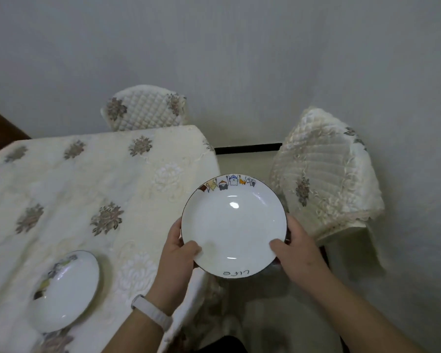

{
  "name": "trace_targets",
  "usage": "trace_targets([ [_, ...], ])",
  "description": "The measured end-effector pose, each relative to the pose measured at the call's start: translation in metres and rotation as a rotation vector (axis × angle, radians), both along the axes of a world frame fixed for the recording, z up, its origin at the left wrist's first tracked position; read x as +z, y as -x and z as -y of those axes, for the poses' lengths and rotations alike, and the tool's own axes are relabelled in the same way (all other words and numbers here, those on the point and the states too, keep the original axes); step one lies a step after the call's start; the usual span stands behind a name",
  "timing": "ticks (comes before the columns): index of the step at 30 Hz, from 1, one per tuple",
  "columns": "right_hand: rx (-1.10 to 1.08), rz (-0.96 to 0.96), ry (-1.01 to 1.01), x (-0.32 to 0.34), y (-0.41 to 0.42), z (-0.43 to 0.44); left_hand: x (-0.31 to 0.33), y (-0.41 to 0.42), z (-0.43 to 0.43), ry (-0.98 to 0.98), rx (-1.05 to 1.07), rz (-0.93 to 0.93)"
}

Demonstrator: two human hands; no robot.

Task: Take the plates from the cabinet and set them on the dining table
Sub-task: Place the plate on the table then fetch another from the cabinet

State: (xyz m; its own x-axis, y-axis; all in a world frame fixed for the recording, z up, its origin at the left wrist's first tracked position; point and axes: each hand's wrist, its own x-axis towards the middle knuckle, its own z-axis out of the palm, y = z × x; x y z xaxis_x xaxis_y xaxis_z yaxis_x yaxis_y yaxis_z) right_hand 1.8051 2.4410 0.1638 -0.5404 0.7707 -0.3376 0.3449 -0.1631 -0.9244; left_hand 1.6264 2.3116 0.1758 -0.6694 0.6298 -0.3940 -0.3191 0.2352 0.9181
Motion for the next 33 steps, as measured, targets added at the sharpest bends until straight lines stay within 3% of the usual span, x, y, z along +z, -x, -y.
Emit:
trace_targets([
  [8, 0.197, 0.083, -0.024, -0.021, 0.078, -0.016, -0.029, 0.066, 0.011, 0.01, 0.134, 0.102],
  [18, 0.187, 0.247, 0.017, -0.061, 0.17, -0.049, -0.073, 0.157, -0.019, 0.058, 0.135, 0.168],
  [33, 0.511, 0.352, -0.036, -0.12, 0.262, -0.12, -0.125, 0.191, -0.051, 0.204, 0.475, 0.224],
])
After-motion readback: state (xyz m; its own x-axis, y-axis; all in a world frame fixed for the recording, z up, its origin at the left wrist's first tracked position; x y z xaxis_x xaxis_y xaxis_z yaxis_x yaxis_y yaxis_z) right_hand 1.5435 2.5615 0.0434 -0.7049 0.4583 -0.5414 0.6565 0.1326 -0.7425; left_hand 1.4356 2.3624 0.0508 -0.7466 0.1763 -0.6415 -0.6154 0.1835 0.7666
